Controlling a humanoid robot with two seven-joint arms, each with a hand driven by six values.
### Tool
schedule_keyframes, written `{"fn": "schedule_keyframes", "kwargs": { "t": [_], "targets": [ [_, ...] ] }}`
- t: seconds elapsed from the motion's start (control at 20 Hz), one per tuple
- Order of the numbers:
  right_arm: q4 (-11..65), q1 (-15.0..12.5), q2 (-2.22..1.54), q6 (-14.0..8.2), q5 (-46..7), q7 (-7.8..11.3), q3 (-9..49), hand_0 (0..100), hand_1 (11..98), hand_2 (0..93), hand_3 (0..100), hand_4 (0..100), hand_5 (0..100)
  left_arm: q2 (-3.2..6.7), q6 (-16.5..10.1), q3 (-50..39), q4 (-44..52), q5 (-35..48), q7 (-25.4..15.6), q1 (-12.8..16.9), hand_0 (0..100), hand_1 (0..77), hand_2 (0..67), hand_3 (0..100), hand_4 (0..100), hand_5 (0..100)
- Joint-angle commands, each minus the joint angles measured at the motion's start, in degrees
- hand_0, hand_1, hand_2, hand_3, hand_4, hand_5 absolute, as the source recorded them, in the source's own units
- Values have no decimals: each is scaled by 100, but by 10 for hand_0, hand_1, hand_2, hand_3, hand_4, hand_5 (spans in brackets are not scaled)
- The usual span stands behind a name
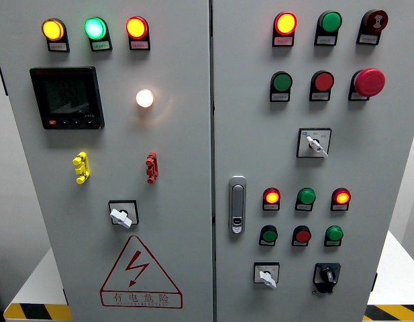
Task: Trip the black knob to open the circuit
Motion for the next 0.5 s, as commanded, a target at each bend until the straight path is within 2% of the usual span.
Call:
{"fn": "schedule_keyframes", "kwargs": {
  "t": [0.0,0.1,0.25,0.3,0.45],
  "targets": [
    [-5,-60,-4,371,-1297,-190,1295,151,442,13,148,110,238,4,0,0,0,0,0,2,0,30,129,213,66,15],
    [38,-77,-4,653,-1775,-313,1695,150,442,13,145,106,234,4,0,0,0,0,0,2,0,30,129,213,66,15],
    [-23,-51,-13,698,-1803,-323,1626,150,442,9,140,100,225,4,0,0,0,0,0,2,0,30,129,213,66,15],
    [-32,-51,-4,689,-1777,-305,1565,150,442,9,139,99,224,4,0,0,0,0,0,2,0,30,129,213,66,15],
    [-23,45,-4,663,-1443,-288,1362,153,439,9,136,95,221,4,0,0,0,0,0,2,0,29,129,213,66,15]
  ]
}}
